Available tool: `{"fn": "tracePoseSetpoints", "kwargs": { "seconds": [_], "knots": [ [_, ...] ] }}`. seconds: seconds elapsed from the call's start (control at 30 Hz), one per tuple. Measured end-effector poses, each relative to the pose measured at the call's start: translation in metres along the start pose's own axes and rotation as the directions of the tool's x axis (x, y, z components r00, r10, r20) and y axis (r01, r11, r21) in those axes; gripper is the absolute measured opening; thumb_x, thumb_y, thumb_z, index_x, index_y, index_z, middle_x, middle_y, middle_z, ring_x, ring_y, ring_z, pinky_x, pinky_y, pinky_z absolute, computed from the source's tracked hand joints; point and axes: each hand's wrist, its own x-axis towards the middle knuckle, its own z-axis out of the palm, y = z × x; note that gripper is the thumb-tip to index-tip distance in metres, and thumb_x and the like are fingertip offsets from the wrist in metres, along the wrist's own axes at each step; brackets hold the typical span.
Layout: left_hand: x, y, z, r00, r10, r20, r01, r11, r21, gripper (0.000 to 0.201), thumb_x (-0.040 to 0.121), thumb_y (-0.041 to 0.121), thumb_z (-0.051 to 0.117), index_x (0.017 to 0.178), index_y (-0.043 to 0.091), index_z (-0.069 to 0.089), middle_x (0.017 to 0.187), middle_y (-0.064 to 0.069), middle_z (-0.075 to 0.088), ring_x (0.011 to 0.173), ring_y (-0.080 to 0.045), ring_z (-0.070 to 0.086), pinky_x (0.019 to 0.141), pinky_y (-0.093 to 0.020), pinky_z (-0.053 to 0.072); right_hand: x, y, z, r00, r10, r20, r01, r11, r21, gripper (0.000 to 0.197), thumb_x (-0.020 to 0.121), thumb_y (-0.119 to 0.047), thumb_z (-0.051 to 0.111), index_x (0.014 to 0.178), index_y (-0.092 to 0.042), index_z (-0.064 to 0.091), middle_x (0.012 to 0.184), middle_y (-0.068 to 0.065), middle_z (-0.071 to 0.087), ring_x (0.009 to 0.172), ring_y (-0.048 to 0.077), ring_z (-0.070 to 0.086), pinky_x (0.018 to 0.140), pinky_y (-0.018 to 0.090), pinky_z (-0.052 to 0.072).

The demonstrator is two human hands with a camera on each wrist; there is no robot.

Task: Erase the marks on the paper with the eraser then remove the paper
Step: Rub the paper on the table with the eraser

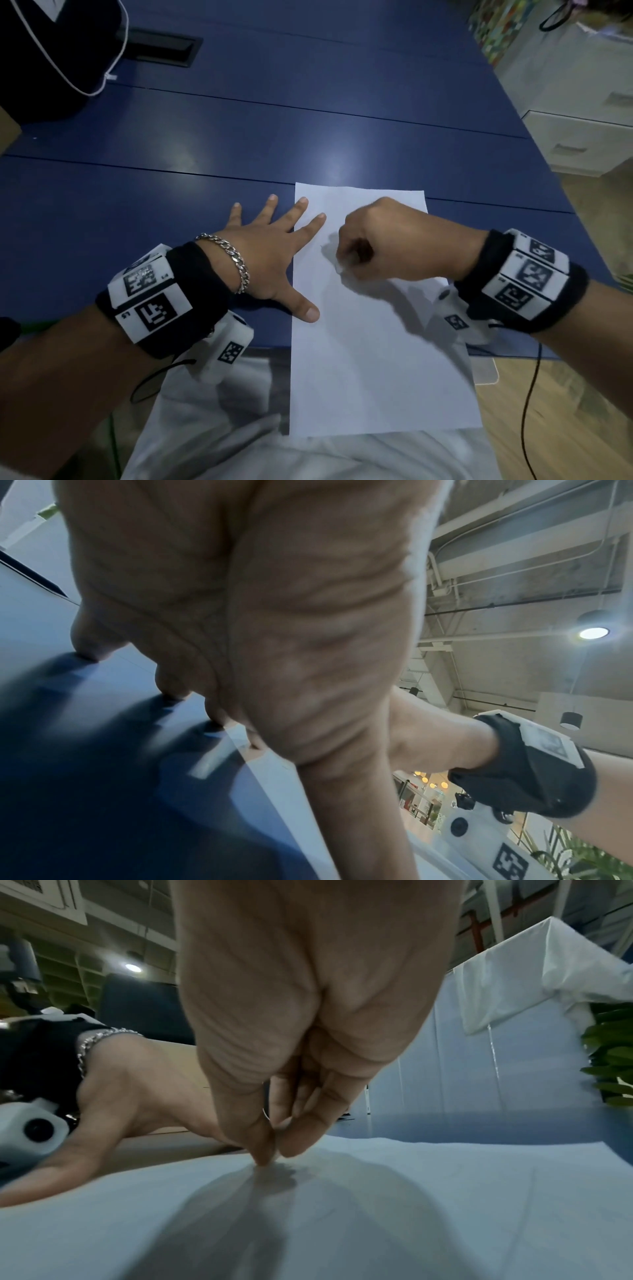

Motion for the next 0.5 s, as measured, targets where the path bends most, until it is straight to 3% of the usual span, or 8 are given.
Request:
{"fn": "tracePoseSetpoints", "kwargs": {
  "seconds": [0.1, 0.17, 0.3, 0.43, 0.5],
  "knots": [
    [-0.001, 0.0, 0.0, 1.0, -0.001, -0.005, 0.002, 1.0, 0.011, 0.15, 0.044, 0.105, 0.057, 0.151, 0.049, -0.032, 0.162, 0.015, -0.04, 0.152, -0.032, -0.032, 0.117, -0.076, -0.006, 0.005, 0.004, 0.003, 0.986, 0.041, -0.163, -0.043, 0.999, -0.008, 0.004, 0.086, -0.019, 0.07, 0.087, -0.019, 0.075, 0.081, -0.008, 0.066, 0.071, 0.013, 0.059, 0.071, 0.034, 0.053],
    [0.0, 0.0, 0.0, 1.0, -0.004, 0.0, 0.004, 1.0, 0.009, 0.15, 0.044, 0.105, 0.057, 0.151, 0.05, -0.033, 0.161, 0.015, -0.041, 0.152, -0.032, -0.032, 0.117, -0.076, -0.006, 0.002, -0.004, 0.007, 0.991, 0.031, -0.131, -0.034, 0.999, -0.021, 0.004, 0.084, -0.02, 0.071, 0.087, -0.02, 0.073, 0.082, -0.008, 0.065, 0.073, 0.013, 0.058, 0.071, 0.035, 0.054],
    [0.0, 0.0, -0.001, 1.0, -0.008, 0.015, 0.008, 1.0, 0.006, 0.15, 0.045, 0.105, 0.058, 0.149, 0.05, -0.035, 0.16, 0.016, -0.043, 0.151, -0.031, -0.035, 0.116, -0.076, -0.007, -0.001, -0.016, 0.002, 0.998, -0.002, 0.07, 0.001, 1.0, 0.013, 0.006, 0.081, -0.028, 0.076, 0.085, -0.025, 0.073, 0.08, -0.01, 0.07, 0.073, 0.006, 0.064, 0.068, 0.03, 0.056],
    [0.0, 0.0, 0.0, 1.0, -0.008, 0.016, 0.008, 1.0, 0.01, 0.151, 0.044, 0.106, 0.056, 0.15, 0.049, -0.034, 0.16, 0.016, -0.042, 0.151, -0.031, -0.034, 0.117, -0.076, -0.006, 0.017, -0.007, -0.002, 0.994, 0.053, -0.093, -0.053, 0.999, -0.005, 0.007, 0.084, -0.028, 0.072, 0.085, -0.021, 0.074, 0.078, -0.006, 0.071, 0.071, 0.014, 0.064, 0.071, 0.038, 0.057],
    [0.0, -0.001, 0.0, 1.0, -0.008, 0.013, 0.008, 1.0, 0.01, 0.151, 0.044, 0.105, 0.057, 0.151, 0.049, -0.033, 0.161, 0.016, -0.042, 0.152, -0.031, -0.034, 0.116, -0.076, -0.006, 0.018, -0.012, 0.001, 0.994, 0.048, -0.099, -0.052, 0.998, -0.04, 0.005, 0.081, -0.027, 0.071, 0.083, -0.022, 0.071, 0.078, -0.007, 0.067, 0.071, 0.015, 0.061, 0.069, 0.039, 0.057]
  ]
}}
